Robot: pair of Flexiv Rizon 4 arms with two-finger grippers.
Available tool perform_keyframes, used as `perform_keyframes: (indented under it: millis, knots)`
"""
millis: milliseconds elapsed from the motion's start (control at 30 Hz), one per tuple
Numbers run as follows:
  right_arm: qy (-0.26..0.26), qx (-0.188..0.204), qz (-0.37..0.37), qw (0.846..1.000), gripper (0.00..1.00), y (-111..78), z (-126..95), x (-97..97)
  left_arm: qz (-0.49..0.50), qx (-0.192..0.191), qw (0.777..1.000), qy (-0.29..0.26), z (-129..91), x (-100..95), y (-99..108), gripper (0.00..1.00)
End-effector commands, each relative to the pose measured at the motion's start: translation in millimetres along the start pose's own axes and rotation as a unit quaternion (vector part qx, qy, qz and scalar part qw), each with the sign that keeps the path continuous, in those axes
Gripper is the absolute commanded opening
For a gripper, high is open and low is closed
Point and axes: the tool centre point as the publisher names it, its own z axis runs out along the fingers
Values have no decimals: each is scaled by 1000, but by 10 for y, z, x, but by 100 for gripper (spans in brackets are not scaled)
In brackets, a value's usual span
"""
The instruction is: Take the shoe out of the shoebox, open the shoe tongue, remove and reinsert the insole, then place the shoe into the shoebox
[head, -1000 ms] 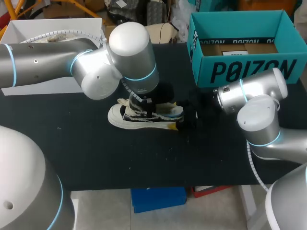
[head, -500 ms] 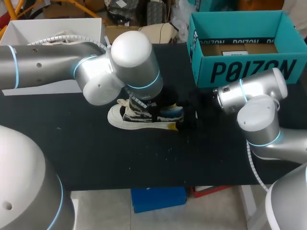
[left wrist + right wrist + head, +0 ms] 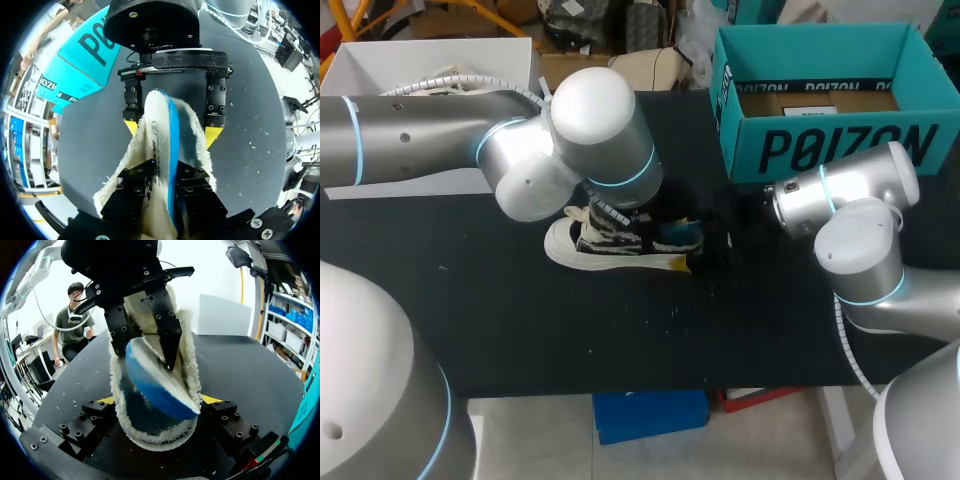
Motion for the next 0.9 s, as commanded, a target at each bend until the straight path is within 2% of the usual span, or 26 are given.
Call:
perform_keyframes:
  millis: [33,233,567,767,900]
  knots:
    - [0,1,1,1000,1,-25,22,7,-1,-1,1000,4,68,-5,-48,0]
    - [0,1,1,1000,1,-25,22,7,6,2,1000,3,-18,9,-77,0]
    - [0,1,1,1000,0,-25,22,7,36,33,999,-16,-533,161,-38,0]
    - [0,1,1,1000,0,-25,22,7,37,76,996,-12,-804,194,-81,0]
    - [0,1,1,1000,0,-25,22,7,40,112,993,-6,-967,193,-192,0]
